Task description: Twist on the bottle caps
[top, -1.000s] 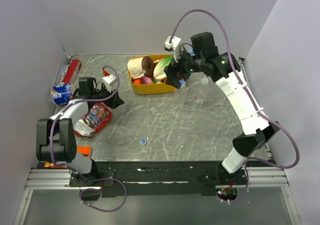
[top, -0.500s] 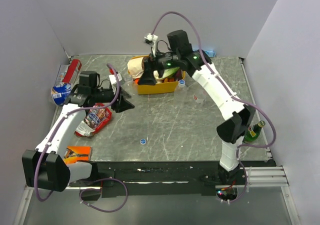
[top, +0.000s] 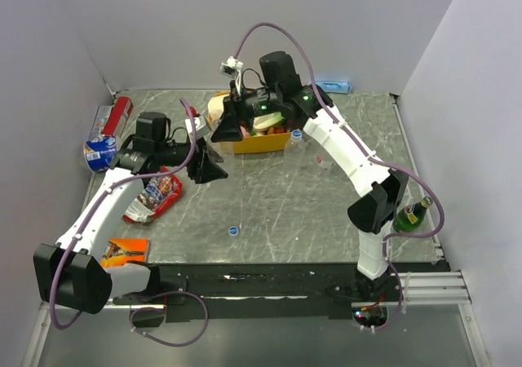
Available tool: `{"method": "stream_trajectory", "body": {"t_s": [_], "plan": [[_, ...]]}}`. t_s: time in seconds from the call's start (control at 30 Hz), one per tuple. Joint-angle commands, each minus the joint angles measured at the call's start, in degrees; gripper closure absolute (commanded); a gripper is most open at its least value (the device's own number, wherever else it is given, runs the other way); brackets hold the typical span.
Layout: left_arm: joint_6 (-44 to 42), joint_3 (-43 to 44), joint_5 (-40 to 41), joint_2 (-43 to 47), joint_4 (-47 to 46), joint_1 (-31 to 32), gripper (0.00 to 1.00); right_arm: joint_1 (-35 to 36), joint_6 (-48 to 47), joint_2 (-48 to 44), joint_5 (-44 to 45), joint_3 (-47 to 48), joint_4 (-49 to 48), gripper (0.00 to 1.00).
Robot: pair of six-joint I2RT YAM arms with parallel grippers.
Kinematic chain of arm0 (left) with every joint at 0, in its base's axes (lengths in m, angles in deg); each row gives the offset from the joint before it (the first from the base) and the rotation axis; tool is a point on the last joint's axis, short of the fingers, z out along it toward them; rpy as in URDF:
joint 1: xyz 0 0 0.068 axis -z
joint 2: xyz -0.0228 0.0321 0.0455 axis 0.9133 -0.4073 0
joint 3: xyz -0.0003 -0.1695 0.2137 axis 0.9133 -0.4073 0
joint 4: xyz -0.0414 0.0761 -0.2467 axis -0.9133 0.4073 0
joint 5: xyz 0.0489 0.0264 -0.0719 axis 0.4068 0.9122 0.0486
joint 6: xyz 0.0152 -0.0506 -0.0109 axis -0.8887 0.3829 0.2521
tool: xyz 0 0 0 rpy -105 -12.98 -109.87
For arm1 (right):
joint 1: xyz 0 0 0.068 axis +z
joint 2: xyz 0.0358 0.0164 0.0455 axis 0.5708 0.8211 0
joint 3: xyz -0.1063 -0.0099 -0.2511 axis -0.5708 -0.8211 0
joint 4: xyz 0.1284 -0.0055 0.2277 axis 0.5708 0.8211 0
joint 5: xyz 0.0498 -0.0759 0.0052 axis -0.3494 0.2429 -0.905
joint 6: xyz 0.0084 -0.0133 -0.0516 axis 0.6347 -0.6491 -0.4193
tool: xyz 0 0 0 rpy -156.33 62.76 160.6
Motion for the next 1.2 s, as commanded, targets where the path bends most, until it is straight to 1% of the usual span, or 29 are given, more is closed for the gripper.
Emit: {"method": "stream_trajectory", "body": {"t_s": [0.0,0.03,0.07,0.1,0.13,0.17,0.2,0.23,0.27,0.4,0.6,0.7,0.77,0.8,0.9,0.97,1.0,1.07,1.1,1.17], "plan": [[2.61,3.26,-3.31,1.13,-2.94,0.70,0.50,0.78,0.01,-0.28,1.36,1.26,-1.67,0.30],[2.35,3.35,-3.48,1.13,-2.68,0.79,0.50,0.78,0.09,-0.20,2.14,1.35,-1.93,0.36],[2.17,3.44,-3.40,1.22,-2.51,0.79,0.50,0.70,0.09,-0.11,2.59,1.61,-2.20,0.50],[2.26,3.18,-3.31,1.39,-2.59,0.79,0.50,0.78,0.09,0.07,3.11,2.05,-2.20,0.57],[2.87,2.57,-3.05,1.57,-2.94,0.87,0.45,0.61,0.18,0.33,3.64,3.10,-2.29,0.65],[3.92,2.04,-2.35,2.01,-3.64,0.87,0.38,0.69,0.44,0.51,4.17,3.54,-2.46,0.81],[4.89,1.51,-1.73,2.27,-4.52,0.87,0.31,0.69,0.71,0.60,4.43,3.89,-3.07,0.88],[5.50,0.20,-1.38,2.54,-5.83,0.87,0.20,0.61,0.97,0.60,4.35,4.59,-3.43,0.94],[6.73,-0.51,-0.85,2.89,-6.37,1.14,0.04,0.69,0.97,0.42,3.91,4.95,-3.60,1.00],[9.29,-2.71,0.38,2.28,-8.39,1.49,0.04,0.52,3.17,0.24,3.91,6.71,-5.36,1.00],[14.21,-5.08,2.67,1.58,-16.64,2.11,0.04,0.34,5.19,-0.02,2.24,7.85,-6.77,1.00],[14.91,-5.00,1.36,0.61,-19.28,2.11,0.04,0.34,5.89,-0.72,1.53,6.71,-7.30,1.00],[14.91,-4.91,-0.49,0.17,-20.69,2.11,0.01,0.34,5.89,-1.07,1.54,5.84,-7.38,1.00],[16.74,-4.82,-2.06,-0.01,-21.22,2.11,0.01,0.26,5.98,-1.16,1.36,5.83,-7.39,1.00],[16.50,-4.82,-3.04,-0.54,-20.44,2.19,0.05,-0.18,6.95,-0.99,0.13,6.01,-8.53,1.00],[13.88,-4.91,-2.08,-0.62,-19.47,2.28,0.09,-0.18,7.04,-0.64,-0.57,7.06,-8.79,1.00],[12.99,-4.74,-1.90,-0.71,-17.99,2.28,0.12,-0.18,7.04,-0.46,-0.66,7.41,-8.97,1.00],[11.75,-4.82,-1.55,-0.63,-17.62,2.28,0.16,-0.27,7.39,-0.37,-1.01,7.59,-9.23,1.00],[11.84,-5.08,-1.72,-0.71,-17.71,2.28,0.21,-0.19,7.39,-0.28,-1.27,7.50,-9.32,1.00],[11.58,-5.17,-1.99,-0.62,-17.45,2.37,0.24,-0.19,7.65,-0.37,-1.63,7.24,-9.58,1.00]]}}
